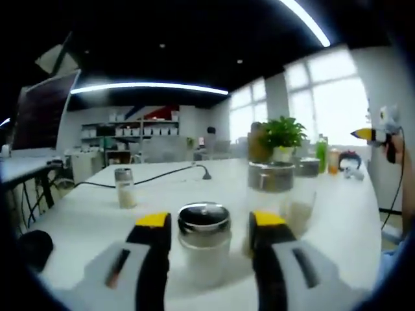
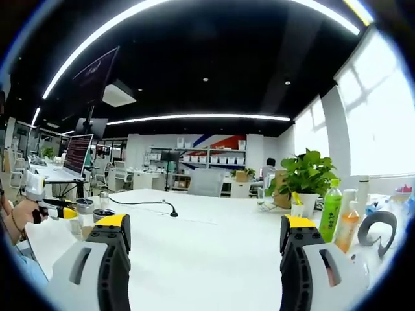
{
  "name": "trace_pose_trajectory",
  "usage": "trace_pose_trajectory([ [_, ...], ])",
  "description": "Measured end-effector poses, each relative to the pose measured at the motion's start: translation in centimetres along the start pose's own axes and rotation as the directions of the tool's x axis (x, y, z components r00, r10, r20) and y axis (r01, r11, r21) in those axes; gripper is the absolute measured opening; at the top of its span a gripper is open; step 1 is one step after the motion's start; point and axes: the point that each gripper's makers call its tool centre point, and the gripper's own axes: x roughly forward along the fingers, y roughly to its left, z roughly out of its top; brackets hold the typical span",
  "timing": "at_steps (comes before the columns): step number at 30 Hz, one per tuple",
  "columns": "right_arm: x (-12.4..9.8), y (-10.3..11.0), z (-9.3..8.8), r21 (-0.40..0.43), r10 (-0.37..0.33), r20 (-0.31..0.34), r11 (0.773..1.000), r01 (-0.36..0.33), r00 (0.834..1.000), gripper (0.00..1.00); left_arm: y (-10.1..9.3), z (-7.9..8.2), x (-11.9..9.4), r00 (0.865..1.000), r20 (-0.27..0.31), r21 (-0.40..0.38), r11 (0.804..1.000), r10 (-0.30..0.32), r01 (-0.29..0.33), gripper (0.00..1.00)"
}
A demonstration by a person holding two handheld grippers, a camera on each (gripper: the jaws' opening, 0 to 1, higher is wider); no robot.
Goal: Rotate the seasoning bottle until the label or dispensing opening points toward the visible target arrow and the bottle remains upright within the marked orientation range
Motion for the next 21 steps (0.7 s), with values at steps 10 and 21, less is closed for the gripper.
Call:
trace_pose_trajectory([
  [10, 0.3, 2.0, -0.5, -0.008, 0.079, -0.026, 0.997, -0.079, 0.997, 0.99, 0.5, -0.5, 0.4, 1.000, -0.009, -0.019, 1.000, -0.010, 0.010, 0.36],
  [21, 0.4, 2.6, -0.9, -0.016, 0.111, -0.047, 0.994, -0.112, 0.993, 0.99, 0.6, -0.5, 0.5, 0.999, -0.008, -0.028, 0.999, -0.040, 0.040, 0.35],
])
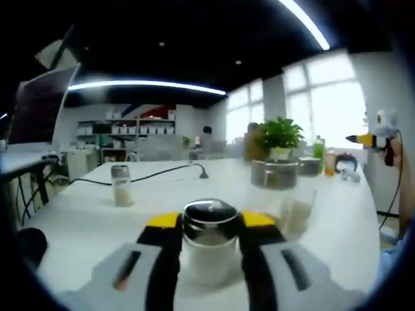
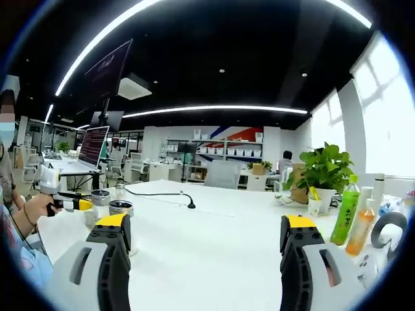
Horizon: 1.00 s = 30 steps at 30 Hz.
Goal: Rotate the seasoning bottle until the label or dispensing opening points toward the visible target arrow and the bottle remains upright within the marked orientation range
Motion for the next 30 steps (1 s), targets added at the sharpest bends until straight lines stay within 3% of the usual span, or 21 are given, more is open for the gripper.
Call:
trace_pose_trajectory([
  [17, 0.1, -0.3, -0.9, -0.010, -0.004, -0.047, 1.000, 0.004, 0.999, 0.99, -0.2, -0.1, 0.2, 0.997, -0.005, 0.029, 0.997, -0.077, 0.077, 0.35],
  [30, -0.1, -0.8, -1.0, -0.025, -0.018, -0.051, 1.000, 0.016, 0.999, 0.99, -0.6, -0.2, 0.0, 0.979, -0.014, 0.045, 0.978, -0.204, 0.205, 0.35],
])
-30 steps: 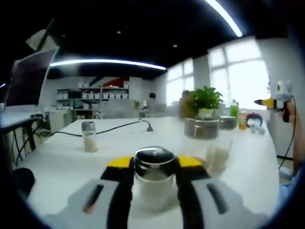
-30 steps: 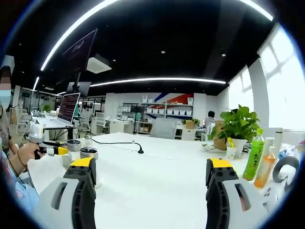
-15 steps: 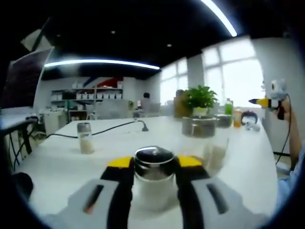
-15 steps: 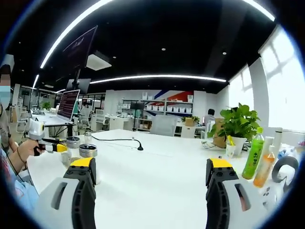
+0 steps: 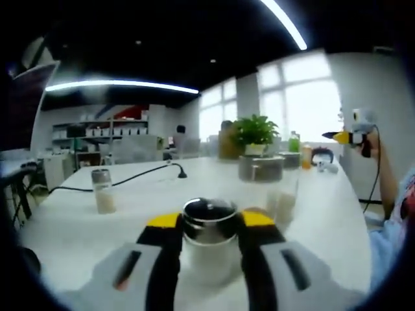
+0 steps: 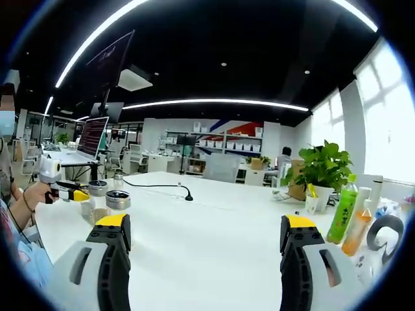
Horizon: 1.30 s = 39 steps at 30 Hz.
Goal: Rotate the seasoning bottle until the label or dispensing opening points toward the visible target arrow and the bottle remains upright within the marked orientation range
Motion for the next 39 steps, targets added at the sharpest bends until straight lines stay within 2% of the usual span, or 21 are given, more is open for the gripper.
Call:
trace_pose_trajectory([
  [7, -0.1, -0.1, 0.0, -0.002, -0.003, 0.001, 1.000, 0.003, 1.000, 0.99, -0.1, 0.0, 0.0, 0.999, 0.010, 0.011, 0.999, -0.049, 0.049, 0.35],
  [16, -0.2, -0.7, -0.6, 0.015, -0.028, -0.016, 1.000, 0.028, 0.999, 0.99, -0.4, -0.3, 0.0, 0.996, -0.032, 0.044, 0.995, -0.089, 0.090, 0.35],
  [19, -0.3, -0.6, -0.3, -0.006, -0.029, 0.005, 1.000, 0.029, 1.000, 0.99, -0.5, -0.5, 0.1, 0.993, -0.047, 0.088, 0.990, -0.105, 0.108, 0.35],
  [22, -0.4, -0.5, -0.2, -0.014, -0.025, 0.007, 1.000, 0.025, 1.000, 0.99, -0.5, -0.7, 0.1, 0.991, -0.065, 0.085, 0.988, -0.120, 0.125, 0.35],
  [27, -0.3, -0.5, -0.4, -0.010, -0.021, -0.002, 1.000, 0.021, 1.000, 0.99, -0.5, -1.2, 0.1, 0.982, -0.079, 0.023, 0.984, -0.174, 0.176, 0.35],
  [30, -0.3, -0.6, -0.1, -0.026, -0.029, 0.020, 0.999, 0.030, 0.999, 0.99, -0.6, -1.4, 0.0, 0.973, -0.076, -0.009, 0.976, -0.217, 0.217, 0.35],
  [33, -0.2, -0.5, -0.3, -0.034, -0.027, 0.015, 0.999, 0.027, 1.000, 0.99, -0.6, -1.6, 0.0, 0.962, -0.066, -0.010, 0.964, -0.265, 0.265, 0.35],
  [39, -0.1, -0.2, -0.6, -0.029, -0.018, 0.004, 0.999, 0.018, 1.000, 0.98, -0.7, -1.6, 0.0, 0.951, -0.063, -0.012, 0.953, -0.304, 0.304, 0.35],
])
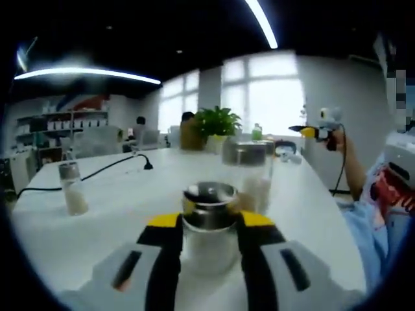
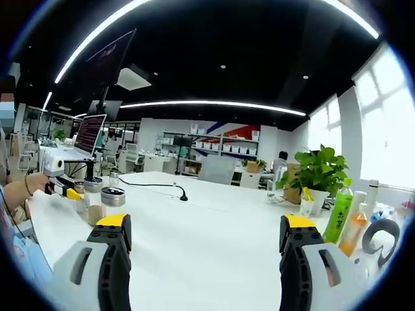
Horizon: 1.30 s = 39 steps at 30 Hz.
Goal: Rotate the seasoning bottle until the label or dispensing opening points toward the visible target arrow and the bottle remains upright within the marked orientation range
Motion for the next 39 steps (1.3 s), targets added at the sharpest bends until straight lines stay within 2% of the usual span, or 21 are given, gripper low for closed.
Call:
trace_pose_trajectory([
  [10, 0.05, -0.11, -0.07, 0.002, -0.002, -0.001, 1.000, 0.002, 1.000, 0.98, -0.28, 0.01, -0.10, 0.995, -0.005, 0.006, 0.995, -0.098, 0.098, 0.35],
  [13, 0.05, -0.04, -0.14, 0.004, 0.004, -0.004, 1.000, -0.004, 1.000, 0.98, -0.62, -0.01, -0.21, 0.990, -0.011, 0.016, 0.989, -0.144, 0.144, 0.35],
  [23, 0.09, 0.01, -0.15, 0.003, -0.001, -0.006, 1.000, 0.001, 1.000, 0.97, -0.78, 0.05, -0.25, 0.977, 0.011, 0.018, 0.976, -0.215, 0.215, 0.35],
  [39, 0.03, -0.13, -0.26, 0.005, -0.002, -0.013, 1.000, 0.002, 1.000, 0.96, -0.58, 0.11, -0.08, 0.969, -0.010, 0.025, 0.969, -0.246, 0.246, 0.35],
])
